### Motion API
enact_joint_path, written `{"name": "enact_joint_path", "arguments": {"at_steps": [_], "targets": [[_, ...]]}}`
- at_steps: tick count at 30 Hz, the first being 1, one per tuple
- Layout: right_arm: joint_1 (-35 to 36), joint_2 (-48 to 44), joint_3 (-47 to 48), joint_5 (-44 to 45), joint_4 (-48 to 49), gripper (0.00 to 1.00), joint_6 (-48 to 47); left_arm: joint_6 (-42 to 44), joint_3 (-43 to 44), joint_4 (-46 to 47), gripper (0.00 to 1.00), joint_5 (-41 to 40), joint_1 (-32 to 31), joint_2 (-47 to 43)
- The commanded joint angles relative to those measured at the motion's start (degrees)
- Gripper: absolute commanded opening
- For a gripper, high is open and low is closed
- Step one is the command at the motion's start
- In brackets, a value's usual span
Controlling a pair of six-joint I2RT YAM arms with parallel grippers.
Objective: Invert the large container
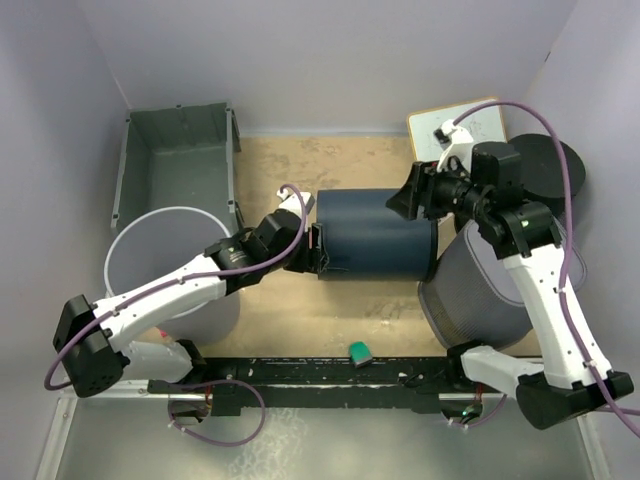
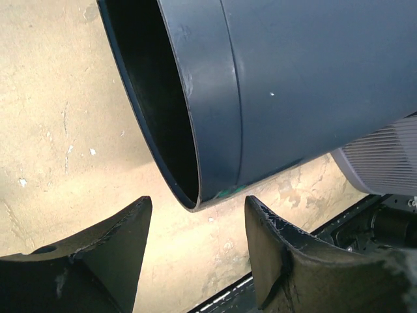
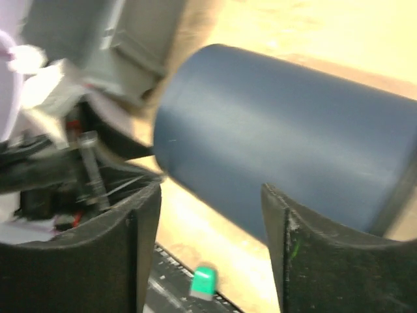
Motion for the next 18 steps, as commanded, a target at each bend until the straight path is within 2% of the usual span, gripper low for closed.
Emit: {"name": "enact_joint_path", "arguments": {"at_steps": [1, 3, 5, 11, 18], "targets": [[-7.82, 1.87, 2.80, 8.34, -4.39, 0.72, -4.34, 0.69, 3.50, 0.83, 0.56, -1.87, 0.53, -3.58], [-11.86, 2.63, 1.48, 4.79, -3.50, 0.86, -4.10, 0.86, 3.85, 0.78, 0.56, -2.29, 0.69, -3.28], [-13.04, 3.98, 0.63, 4.44, -3.33, 0.92, -4.19, 0.97, 4.21, 0.85, 0.56, -2.64, 0.86, -2.38], [-14.90, 8.67, -1.58, 1.26, -2.36, 0.94, -4.11, 0.63, 4.72, 2.89, 0.56, -3.43, 1.44, 0.40], [-16.38, 10.30, -4.42, -8.32, 1.00, 0.94, -2.35, 1.10, 3.66, 4.83, 0.55, -3.07, 2.91, 3.51]]}}
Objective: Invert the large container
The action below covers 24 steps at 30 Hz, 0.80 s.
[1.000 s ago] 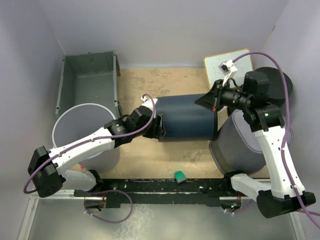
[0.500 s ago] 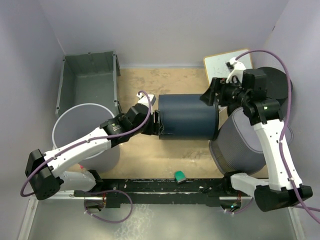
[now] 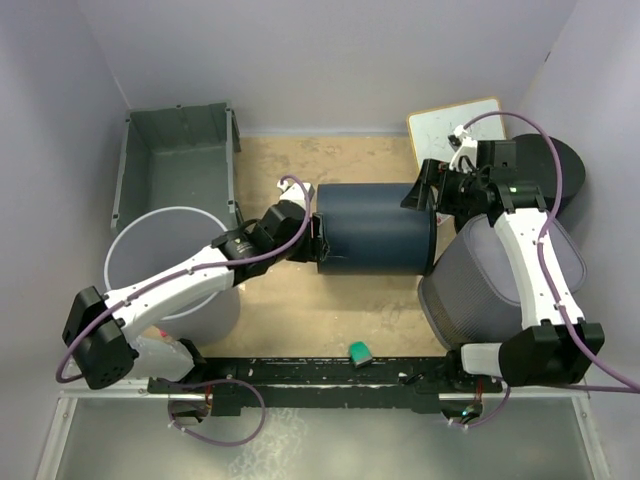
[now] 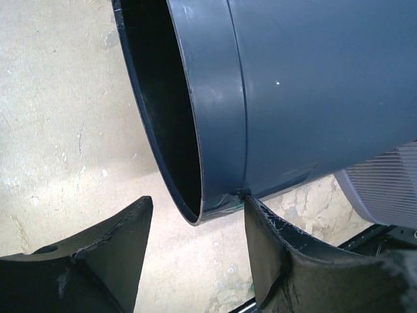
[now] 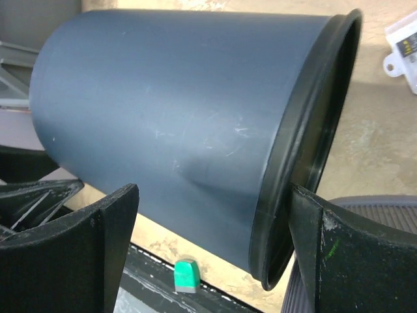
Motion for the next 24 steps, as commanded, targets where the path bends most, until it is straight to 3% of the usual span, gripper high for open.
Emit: {"name": "enact_joint_path", "arguments": {"at_steps": [1, 2, 11, 15, 18, 24], "targets": [[-1.13, -1.17, -1.54, -9.88, 4.39, 0.94, 1.22, 1.14, 0.71, 4.21, 0.55, -0.48, 1.25, 1.26], [-1.47, -1.30, -2.08, -11.98, 5.29, 0.92, 1.81, 1.15, 0.48, 4.56, 0.55, -0.13, 1.51, 1.58], [-3.89, -5.38, -7.39, -25.26, 15.57, 0.47, 9.85, 2.08, -1.90, 6.16, 0.54, 1.51, 2.95, 3.03], [-3.98, -6.61, -9.80, -28.80, 21.89, 0.16, 15.47, 2.16, -2.85, 6.74, 0.54, 2.61, 3.33, 3.20], [-3.98, -7.10, -10.93, -30.53, 25.76, 0.01, 18.76, 2.23, -2.98, 6.90, 0.53, 3.10, 3.45, 3.27], [-3.81, -8.60, -7.89, -29.15, 25.95, 0.00, 18.70, 2.58, -3.41, 6.21, 0.53, 3.67, 3.44, 2.60]]}}
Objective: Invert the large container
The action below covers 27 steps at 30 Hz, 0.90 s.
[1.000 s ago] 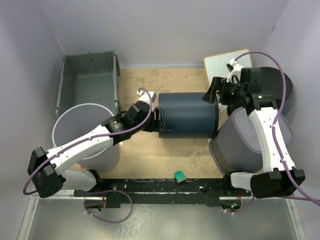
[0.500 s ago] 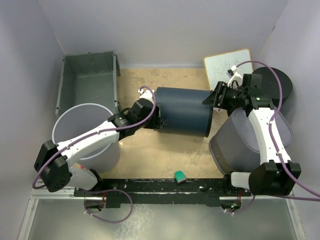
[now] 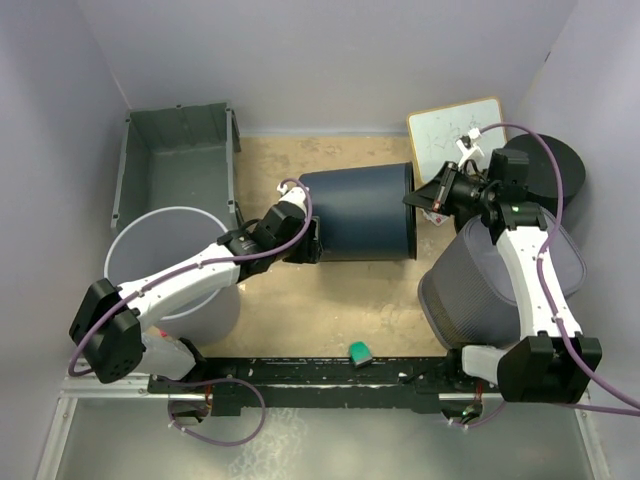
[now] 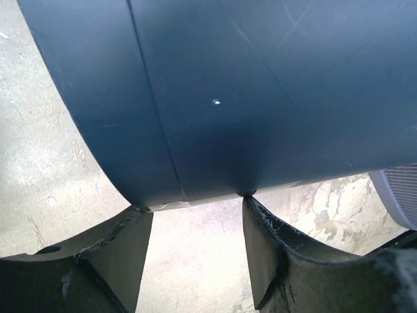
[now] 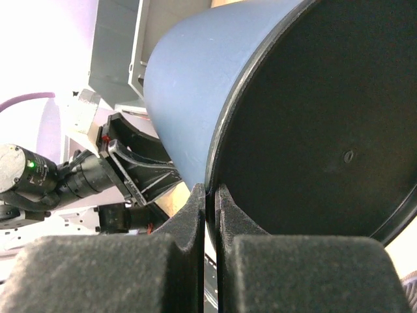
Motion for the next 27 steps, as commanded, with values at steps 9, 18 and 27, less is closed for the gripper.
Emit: {"name": "enact_joint_path", "arguments": {"at_steps": [9, 18, 27], "targets": [[10.81, -5.93, 17.88, 17.65, -9.68, 0.00, -6.07, -0.74, 1.24, 5.74, 0.54, 4.12, 0.21, -0.05], [29.35, -1.87, 22.27, 42.78, -16.38, 0.00, -12.12, -3.53, 1.84, 7.20, 0.54, 6.94, 0.26, 1.38], [41.73, 4.25, 20.61, 54.11, -13.26, 0.00, -12.70, -3.41, 8.71, -5.27, 0.62, -3.71, 0.21, -6.11]]}}
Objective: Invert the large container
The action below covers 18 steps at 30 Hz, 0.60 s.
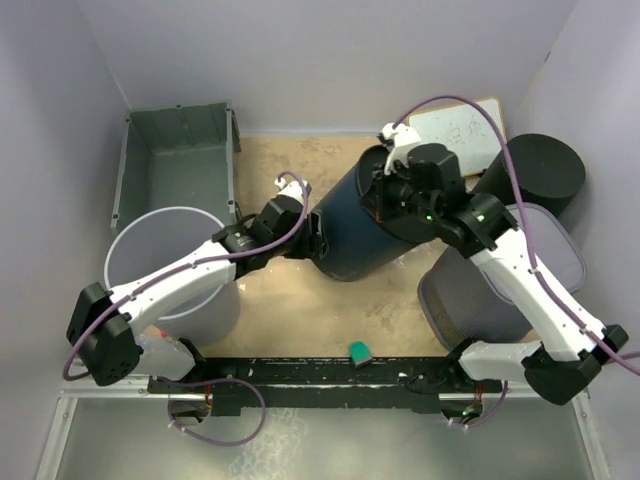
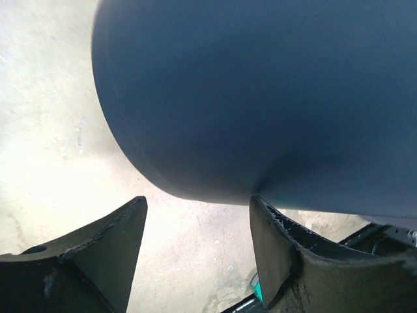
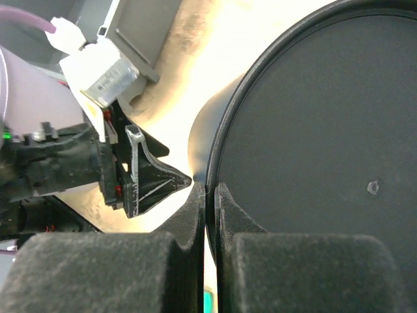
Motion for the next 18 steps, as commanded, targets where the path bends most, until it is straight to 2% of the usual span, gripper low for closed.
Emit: {"name": "enact_joint_path", "arguments": {"at_steps": [1, 5, 10, 12, 13, 16, 18], "targets": [[5.25, 5.17, 1.55, 7.89, 2.97, 0.00, -1.66, -0.70, 7.47, -5.53, 0.62, -8.89, 0.25, -7.03], [7.37, 10.74, 5.04, 10.13, 4.57, 0.00, -2.17, -2.45, 10.69, -12.22, 0.63, -15.49, 0.25, -11.18], [7.37, 15.08, 10.11, 12.07, 4.92, 0.00, -3.66, -4.70, 11.74, -17.57, 0.63, -18.31, 0.25, -16.72], [7.36, 15.32, 10.96, 12.14, 4.74, 0.04, -4.29, -5.36, 12.10, -19.04, 0.63, -18.70, 0.25, -19.06], [7.42, 15.12, 11.02, 11.85, 4.69, 0.11, -4.47, -5.52, 12.54, -19.80, 0.63, -18.90, 0.25, -19.99], [7.39, 13.55, 11.16, 6.88, 3.80, 0.44, -5.24, -4.75, 15.42, -21.83, 0.63, -17.49, 0.25, -21.81], [7.36, 12.35, 13.06, 0.12, 1.39, 0.58, -5.86, -3.17, 18.40, -22.96, 0.63, -15.19, 0.25, -22.16]]}}
